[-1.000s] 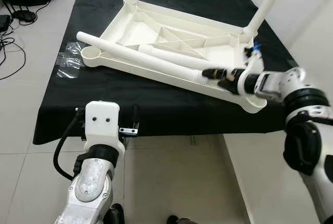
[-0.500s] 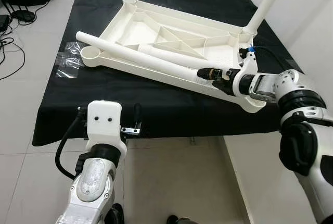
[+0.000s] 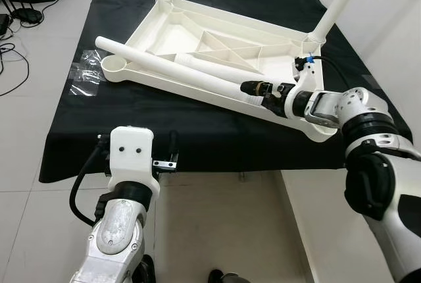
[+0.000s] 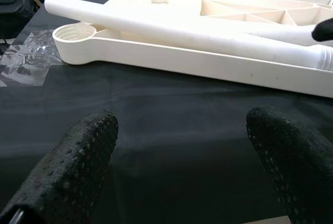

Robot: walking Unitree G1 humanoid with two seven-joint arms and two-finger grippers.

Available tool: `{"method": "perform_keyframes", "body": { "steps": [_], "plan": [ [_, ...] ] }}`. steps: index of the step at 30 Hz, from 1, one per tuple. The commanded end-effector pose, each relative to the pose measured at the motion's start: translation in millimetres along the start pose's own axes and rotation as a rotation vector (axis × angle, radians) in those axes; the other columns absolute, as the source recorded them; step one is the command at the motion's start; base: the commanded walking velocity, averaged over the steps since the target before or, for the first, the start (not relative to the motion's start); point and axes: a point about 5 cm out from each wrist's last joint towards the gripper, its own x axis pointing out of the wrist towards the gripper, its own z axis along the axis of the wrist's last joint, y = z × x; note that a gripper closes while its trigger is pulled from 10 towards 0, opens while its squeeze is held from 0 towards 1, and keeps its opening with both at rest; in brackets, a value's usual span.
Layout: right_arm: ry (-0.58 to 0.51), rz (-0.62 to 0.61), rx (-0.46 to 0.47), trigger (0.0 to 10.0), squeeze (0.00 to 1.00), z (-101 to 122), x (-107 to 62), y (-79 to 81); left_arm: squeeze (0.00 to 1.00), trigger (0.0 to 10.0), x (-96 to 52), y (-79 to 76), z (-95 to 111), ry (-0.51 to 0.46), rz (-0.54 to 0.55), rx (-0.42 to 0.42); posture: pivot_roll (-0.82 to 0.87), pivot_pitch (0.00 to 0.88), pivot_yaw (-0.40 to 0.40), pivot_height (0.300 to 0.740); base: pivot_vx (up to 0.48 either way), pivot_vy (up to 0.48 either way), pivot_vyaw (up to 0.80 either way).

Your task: Building children table

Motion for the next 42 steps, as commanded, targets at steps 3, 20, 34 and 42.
{"method": "perform_keyframes", "body": {
  "steps": [3, 20, 34, 42],
  "plan": [
    [0.042, 0.050, 0.110, 10.0, 0.00, -24.3, 12.1, -2.4, 0.00, 10.0, -1.6, -2.1, 3.5, -0.013, 0.005, -0.035, 0.02, 0.298, -0.172, 0.740, 0.000, 0.000, 0.00],
    [0.034, 0.005, 0.177, 10.0, 0.00, -46.5, 22.7, -12.0, 0.00, 10.0, -2.4, -0.5, 5.8, -0.010, 0.005, -0.028, 0.04, 0.312, -0.169, 0.740, 0.000, 0.000, 0.00],
    [0.080, -0.012, 0.136, 10.0, 0.00, -60.3, 25.1, -18.8, 0.00, 10.0, -8.3, 10.1, 18.3, -0.020, 0.015, 0.000, 0.09, 0.411, -0.135, 0.740, 0.000, 0.000, 0.00],
    [0.068, 0.012, 0.125, 10.0, 0.00, -55.3, 26.9, -12.0, 0.00, 10.0, -9.9, 7.4, 28.8, -0.031, -0.015, -0.012, 0.11, 0.463, -0.106, 0.740, 0.000, 0.000, 0.00]
  ]
}}
